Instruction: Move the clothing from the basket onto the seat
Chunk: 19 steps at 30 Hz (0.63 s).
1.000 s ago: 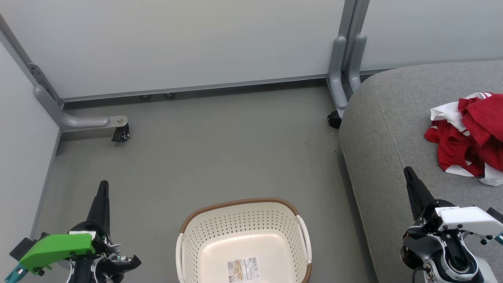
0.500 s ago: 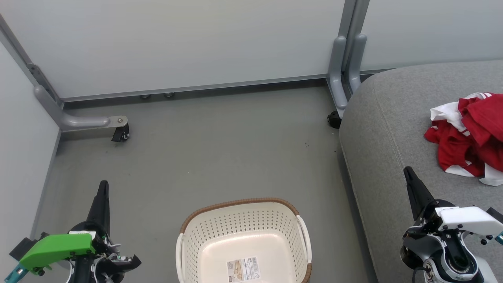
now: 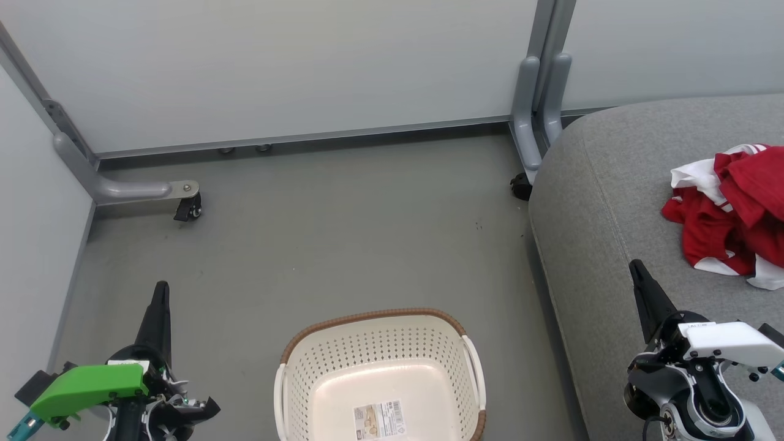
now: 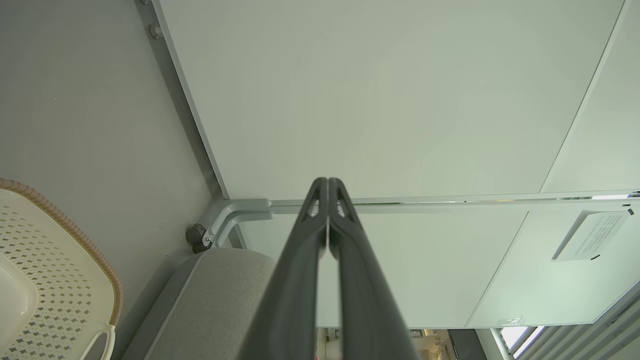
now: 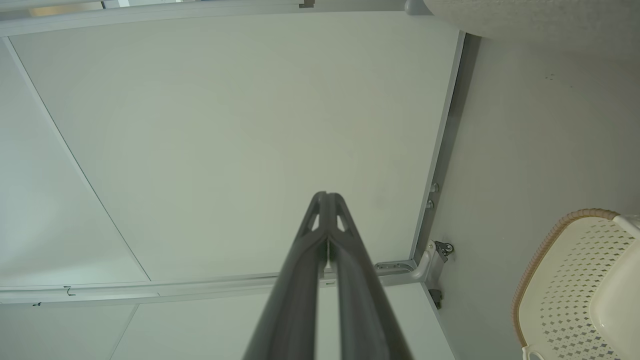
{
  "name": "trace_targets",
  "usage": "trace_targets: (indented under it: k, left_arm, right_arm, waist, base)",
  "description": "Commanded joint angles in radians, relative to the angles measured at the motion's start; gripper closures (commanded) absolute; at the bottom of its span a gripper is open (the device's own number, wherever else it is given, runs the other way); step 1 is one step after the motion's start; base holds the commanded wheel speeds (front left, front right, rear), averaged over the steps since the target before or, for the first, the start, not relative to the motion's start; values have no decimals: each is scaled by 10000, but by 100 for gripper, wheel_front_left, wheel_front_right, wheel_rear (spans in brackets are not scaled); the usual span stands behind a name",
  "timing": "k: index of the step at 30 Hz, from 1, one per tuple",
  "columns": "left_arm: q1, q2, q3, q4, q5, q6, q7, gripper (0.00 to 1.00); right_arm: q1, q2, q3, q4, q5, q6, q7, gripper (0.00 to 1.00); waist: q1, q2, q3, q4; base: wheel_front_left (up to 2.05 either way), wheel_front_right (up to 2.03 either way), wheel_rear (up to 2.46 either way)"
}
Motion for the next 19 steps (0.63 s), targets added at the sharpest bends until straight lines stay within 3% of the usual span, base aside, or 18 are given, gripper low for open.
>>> trace_targets:
  k: [1, 19]
  left_arm:
    - [-134, 2, 24, 19, 63, -58, 47, 100]
    - [-133, 2, 25, 19, 66, -58, 50, 100]
  right_arm:
    - [-52, -2, -19, 18, -63, 4, 39, 100]
    - [-52, -3, -19, 17, -63, 4, 40, 100]
  waist:
    - [0, 0, 0, 0]
    - [0, 0, 0, 0]
  base:
    - [0, 0, 0]
    - [0, 0, 0]
